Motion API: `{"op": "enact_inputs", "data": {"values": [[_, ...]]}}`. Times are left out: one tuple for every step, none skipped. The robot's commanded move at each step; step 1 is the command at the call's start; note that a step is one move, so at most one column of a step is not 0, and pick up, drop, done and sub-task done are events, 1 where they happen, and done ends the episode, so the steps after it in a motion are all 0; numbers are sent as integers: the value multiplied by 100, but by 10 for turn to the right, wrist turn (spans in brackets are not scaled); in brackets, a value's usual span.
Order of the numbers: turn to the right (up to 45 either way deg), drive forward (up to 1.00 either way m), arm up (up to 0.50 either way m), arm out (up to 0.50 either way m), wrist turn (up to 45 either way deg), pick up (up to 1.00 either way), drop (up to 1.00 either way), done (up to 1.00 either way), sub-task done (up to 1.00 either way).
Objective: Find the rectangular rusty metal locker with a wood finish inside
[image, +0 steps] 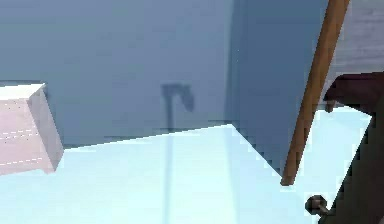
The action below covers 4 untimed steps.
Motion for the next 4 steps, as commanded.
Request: {"op": "enact_inputs", "data": {"values": [[0, 65, 0, 0, 0, 0, 0, 0, 0], [450, 0, 0, 0, 0, 0, 0, 0, 0], [270, 0, 0, 0, 0, 0, 0, 0, 0], [0, 100, 0, 0, 0, 0, 0, 0, 0]]}}
